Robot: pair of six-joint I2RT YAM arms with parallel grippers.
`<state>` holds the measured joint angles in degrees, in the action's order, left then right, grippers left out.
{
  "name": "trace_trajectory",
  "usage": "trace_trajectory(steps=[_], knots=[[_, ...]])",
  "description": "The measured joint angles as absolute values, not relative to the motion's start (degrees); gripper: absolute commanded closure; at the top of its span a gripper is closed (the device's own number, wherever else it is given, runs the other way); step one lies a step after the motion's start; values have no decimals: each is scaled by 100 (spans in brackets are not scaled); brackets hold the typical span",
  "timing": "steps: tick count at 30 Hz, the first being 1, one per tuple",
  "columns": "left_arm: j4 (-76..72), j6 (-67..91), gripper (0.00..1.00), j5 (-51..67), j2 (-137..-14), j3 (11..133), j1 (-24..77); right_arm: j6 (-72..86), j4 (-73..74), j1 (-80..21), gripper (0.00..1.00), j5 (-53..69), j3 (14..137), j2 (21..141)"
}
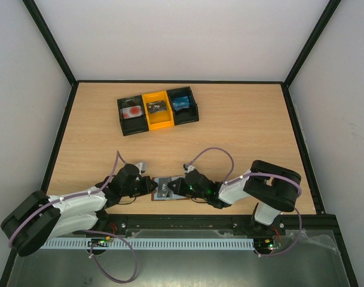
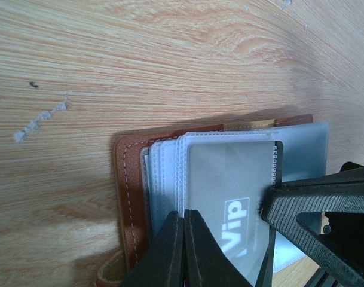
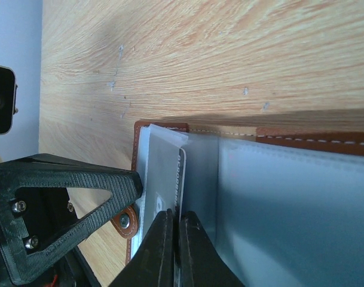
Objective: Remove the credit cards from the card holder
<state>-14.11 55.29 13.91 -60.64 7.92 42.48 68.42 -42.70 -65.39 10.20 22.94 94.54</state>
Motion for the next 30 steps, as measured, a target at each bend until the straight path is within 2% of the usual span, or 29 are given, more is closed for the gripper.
trace_trajectory(steps=[2,6,25,30], knots=[[-1441,5546,98,1393,-6099,799,4248,6836,-4263,-6539,88,1017,2285,9448],[-1463,5553,98,1393,-6160,832,4248,6820,-4211,-6539,98,1007,2233,9445],[-1452,5551,98,1387,-6154,836,4248,6888,-4228,-6539,96,812,1944,9072],[-1450,5551,98,1387,-6152,836,4248,6945,-4281,-6539,98,851,1944,9115]])
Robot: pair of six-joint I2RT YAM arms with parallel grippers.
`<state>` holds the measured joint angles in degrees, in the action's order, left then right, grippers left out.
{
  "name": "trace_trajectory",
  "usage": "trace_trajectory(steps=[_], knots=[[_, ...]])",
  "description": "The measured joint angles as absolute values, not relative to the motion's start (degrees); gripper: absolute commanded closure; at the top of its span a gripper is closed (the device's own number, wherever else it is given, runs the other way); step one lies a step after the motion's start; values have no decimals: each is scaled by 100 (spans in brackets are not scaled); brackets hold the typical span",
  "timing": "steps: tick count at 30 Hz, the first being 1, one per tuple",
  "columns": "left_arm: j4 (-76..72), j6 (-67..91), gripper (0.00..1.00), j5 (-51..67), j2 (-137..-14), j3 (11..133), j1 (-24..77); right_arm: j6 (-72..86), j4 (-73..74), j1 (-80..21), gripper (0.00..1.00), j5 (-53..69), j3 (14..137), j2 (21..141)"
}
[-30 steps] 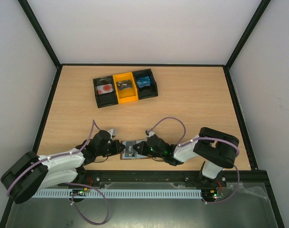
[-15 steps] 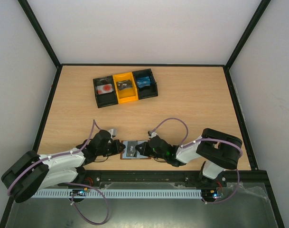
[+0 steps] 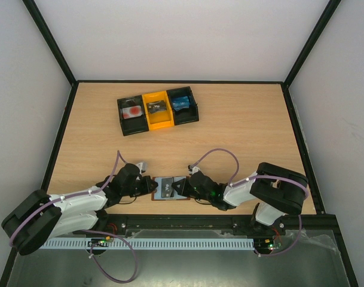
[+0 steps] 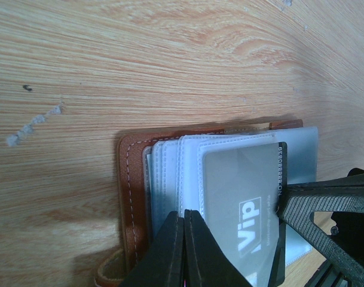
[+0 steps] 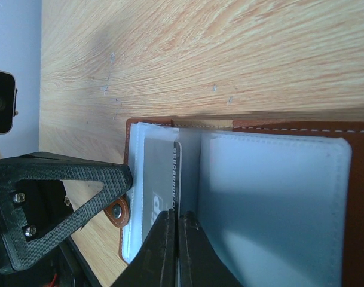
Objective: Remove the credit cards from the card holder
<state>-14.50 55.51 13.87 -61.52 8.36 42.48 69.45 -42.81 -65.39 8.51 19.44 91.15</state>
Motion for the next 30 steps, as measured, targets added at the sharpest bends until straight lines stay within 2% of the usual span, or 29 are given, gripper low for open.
trace_trajectory(steps=[30], knots=[[-1194,5557,98,1299,-5835,768,4248,7485,-4812,-6539,98,740,1245,8689]])
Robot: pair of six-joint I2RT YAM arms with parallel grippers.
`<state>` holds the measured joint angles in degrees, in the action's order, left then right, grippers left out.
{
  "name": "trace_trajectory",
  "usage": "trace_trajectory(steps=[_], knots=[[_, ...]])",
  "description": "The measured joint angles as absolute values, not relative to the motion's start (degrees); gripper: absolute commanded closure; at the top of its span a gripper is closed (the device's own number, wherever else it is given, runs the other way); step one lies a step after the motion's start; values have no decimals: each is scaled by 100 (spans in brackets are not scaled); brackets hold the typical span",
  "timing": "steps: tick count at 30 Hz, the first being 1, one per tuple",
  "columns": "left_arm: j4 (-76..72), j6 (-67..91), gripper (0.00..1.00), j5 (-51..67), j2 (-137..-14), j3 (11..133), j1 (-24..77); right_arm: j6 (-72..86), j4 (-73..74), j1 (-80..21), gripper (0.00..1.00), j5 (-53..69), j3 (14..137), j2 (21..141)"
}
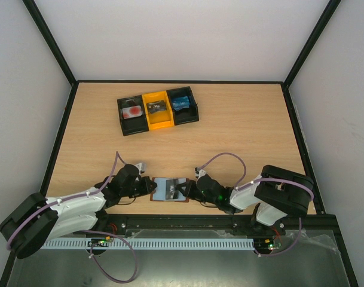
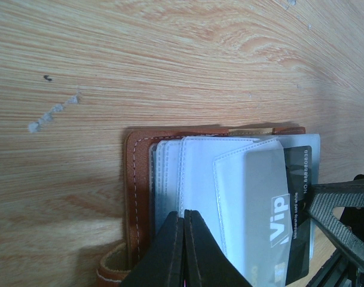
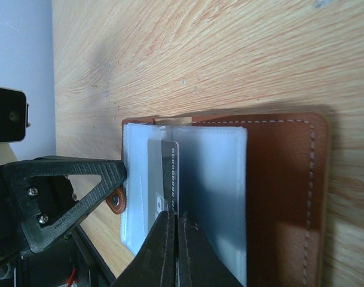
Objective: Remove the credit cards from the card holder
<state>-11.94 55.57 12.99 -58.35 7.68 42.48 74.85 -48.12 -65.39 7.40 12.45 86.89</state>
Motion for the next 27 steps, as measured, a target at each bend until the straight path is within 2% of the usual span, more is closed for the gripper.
trace_trajectory(steps=[4,6,8,10,14,18,27], knots=[[-1140,5579,98,1288,-5730,731,4248,7502,-4746,-6539,98,635,1181,8464],[-1118,5594,92,1286,-5708,731,4248,7502,-4641,-6539,98,574,1168,8331],[-1087,5596,76,1293,-5686,731,4248,7505,-4536,-6539,98,513,1133,8180],[-1083,5640,65,1332,-5623,749,4248,7505,-4471,-6539,98,464,1087,8031],[-884,5640,31,1376,-5419,871,4254,7505,-4283,-6539,98,349,987,7712],[-617,5699,2,1439,-5078,1004,4259,7505,-4064,-6539,98,226,945,7360],[-797,6228,1,1712,-4007,1009,4259,7614,-3754,-6539,98,-51,954,6276]])
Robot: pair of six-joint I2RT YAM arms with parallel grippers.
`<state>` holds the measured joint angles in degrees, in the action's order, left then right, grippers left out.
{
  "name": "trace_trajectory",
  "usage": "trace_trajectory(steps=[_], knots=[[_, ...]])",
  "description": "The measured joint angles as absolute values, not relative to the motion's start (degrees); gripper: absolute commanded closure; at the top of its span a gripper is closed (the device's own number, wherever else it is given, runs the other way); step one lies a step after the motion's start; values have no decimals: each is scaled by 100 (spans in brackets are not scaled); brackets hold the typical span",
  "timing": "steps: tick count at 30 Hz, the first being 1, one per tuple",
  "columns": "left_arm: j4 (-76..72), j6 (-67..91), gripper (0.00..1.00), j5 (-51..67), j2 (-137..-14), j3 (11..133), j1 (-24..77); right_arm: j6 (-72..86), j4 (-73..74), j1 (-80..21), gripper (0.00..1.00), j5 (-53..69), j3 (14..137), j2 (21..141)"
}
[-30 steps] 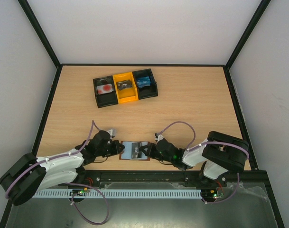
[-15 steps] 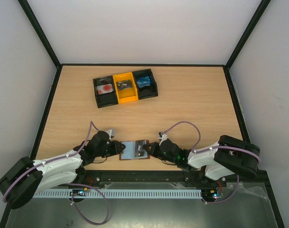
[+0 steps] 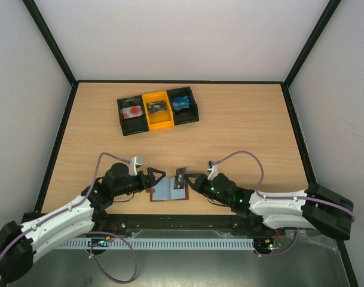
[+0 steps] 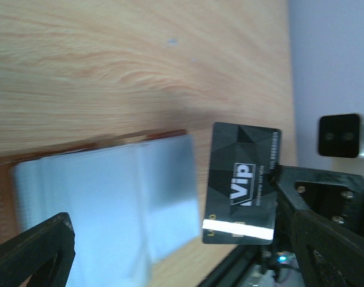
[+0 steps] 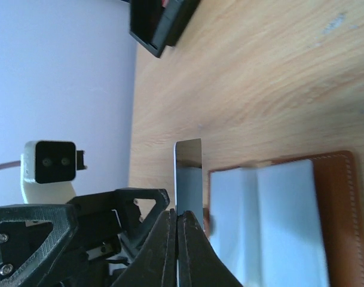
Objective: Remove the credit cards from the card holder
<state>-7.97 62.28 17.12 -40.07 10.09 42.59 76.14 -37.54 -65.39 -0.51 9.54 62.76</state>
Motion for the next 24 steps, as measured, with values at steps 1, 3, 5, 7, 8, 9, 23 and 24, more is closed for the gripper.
trace_trajectory(steps=[1,3,5,7,8,9,23,24], knots=[[-886,6313,1,1732,-3874,985,4259,7636,-3754,-6539,98,-73,961,6182],[-1072,6475,3,1776,-3664,928,4259,7701,-3758,-6539,98,-110,967,6045],[-1385,6707,6,1848,-3498,825,4261,7773,-3785,-6539,98,-139,967,5935],[-1776,6973,8,1925,-3389,666,4274,7850,-3817,-6539,98,-154,982,5878],[-1957,7113,8,1970,-3345,574,4278,7872,-3830,-6539,98,-154,1004,5878],[-2095,7240,9,2010,-3308,499,4285,7889,-3833,-6539,98,-154,1055,5881],[-2956,7671,22,2156,-3837,574,4427,8143,-4383,-6539,98,-62,1745,6012],[-3004,7688,22,2178,-3872,574,4436,8149,-4410,-6539,98,-45,1750,6047]])
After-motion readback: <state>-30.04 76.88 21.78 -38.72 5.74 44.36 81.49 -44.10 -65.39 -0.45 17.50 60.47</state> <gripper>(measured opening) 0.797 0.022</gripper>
